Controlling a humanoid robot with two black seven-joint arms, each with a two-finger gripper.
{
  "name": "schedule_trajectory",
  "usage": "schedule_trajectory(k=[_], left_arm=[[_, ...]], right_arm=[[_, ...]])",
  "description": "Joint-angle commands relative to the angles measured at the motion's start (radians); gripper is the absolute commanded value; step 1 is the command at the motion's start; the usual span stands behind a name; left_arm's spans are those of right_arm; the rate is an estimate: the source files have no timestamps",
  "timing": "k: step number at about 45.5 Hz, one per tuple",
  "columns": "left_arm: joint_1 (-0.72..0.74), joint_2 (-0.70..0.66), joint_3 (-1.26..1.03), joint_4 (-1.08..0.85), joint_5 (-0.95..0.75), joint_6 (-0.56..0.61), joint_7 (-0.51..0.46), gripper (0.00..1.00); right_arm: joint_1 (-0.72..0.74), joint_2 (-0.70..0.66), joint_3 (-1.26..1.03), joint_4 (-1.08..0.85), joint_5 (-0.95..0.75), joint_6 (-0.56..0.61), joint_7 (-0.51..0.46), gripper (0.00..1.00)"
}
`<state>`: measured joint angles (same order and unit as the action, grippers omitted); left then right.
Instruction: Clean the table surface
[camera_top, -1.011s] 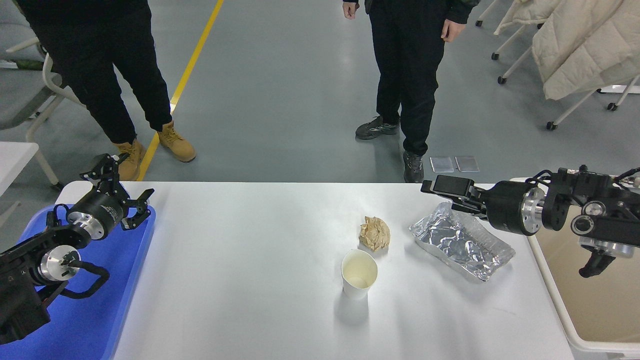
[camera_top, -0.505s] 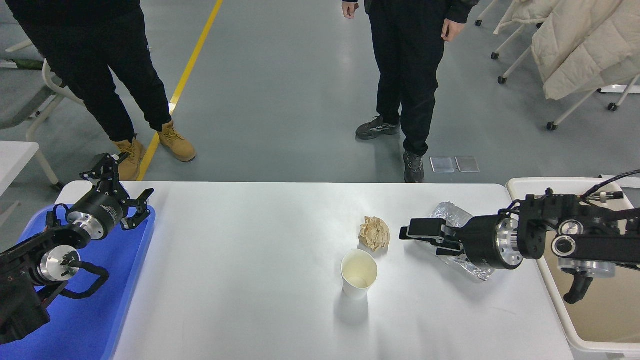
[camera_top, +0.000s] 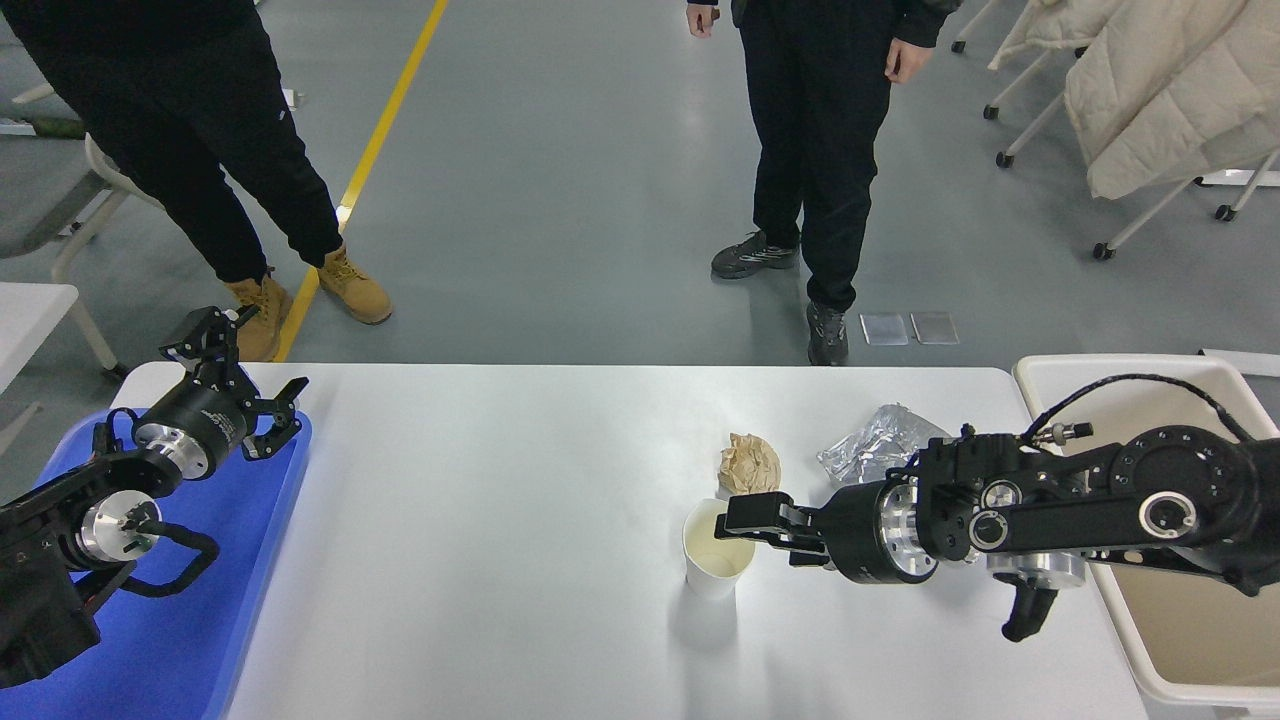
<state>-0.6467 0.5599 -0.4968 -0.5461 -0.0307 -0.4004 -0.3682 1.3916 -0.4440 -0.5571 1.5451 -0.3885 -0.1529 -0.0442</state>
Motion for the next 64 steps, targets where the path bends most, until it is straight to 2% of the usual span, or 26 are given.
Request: schedule_trajectory(k=[1, 37, 48, 51, 55, 60, 62, 64], left_arm=[[-0.001, 0.0, 0.0, 0.0, 0.0, 0.0, 0.0, 1.0], [-0.001, 0.0, 0.0, 0.0, 0.0, 0.0, 0.0, 1.0], [-0.001, 0.0, 0.001, 0.0, 0.0, 0.0, 0.0, 1.0], [0.001, 0.0, 0.0, 0.0, 0.0, 0.0, 0.0, 1.0], [-0.001, 0.0, 0.0, 0.0, 0.0, 0.0, -0.001, 1.0], [-0.001, 0.0, 0.0, 0.0, 0.0, 0.0, 0.0, 1.0], [0.001, 0.0, 0.0, 0.0, 0.0, 0.0, 0.0, 1.0], [-0.001, 0.0, 0.001, 0.0, 0.0, 0.0, -0.001, 1.0]], right_arm=[[-0.026, 0.07, -0.01, -0.091, 0.006, -0.01, -0.003, 0.95], [-0.083, 0.195, -0.081, -0.28, 0.014, -0.007, -0.003, 0.93], [-0.091, 0.231, -0.081, -0.298, 0.006, -0.002, -0.003, 0.79], [-0.092, 0.241, -0.081, -0.303, 0.003, 0.0, -0.003, 0.78], [-0.095, 0.245, -0.081, -0.303, 0.0, 0.003, -0.003, 0.69], [-0.095, 0.257, -0.084, -0.303, -0.006, 0.009, -0.003, 0.44], [-0.094, 0.257, -0.09, -0.303, -0.006, 0.019, -0.003, 0.29], [-0.091, 0.258, -0.106, -0.303, 0.006, 0.032, -0.003, 0.06]])
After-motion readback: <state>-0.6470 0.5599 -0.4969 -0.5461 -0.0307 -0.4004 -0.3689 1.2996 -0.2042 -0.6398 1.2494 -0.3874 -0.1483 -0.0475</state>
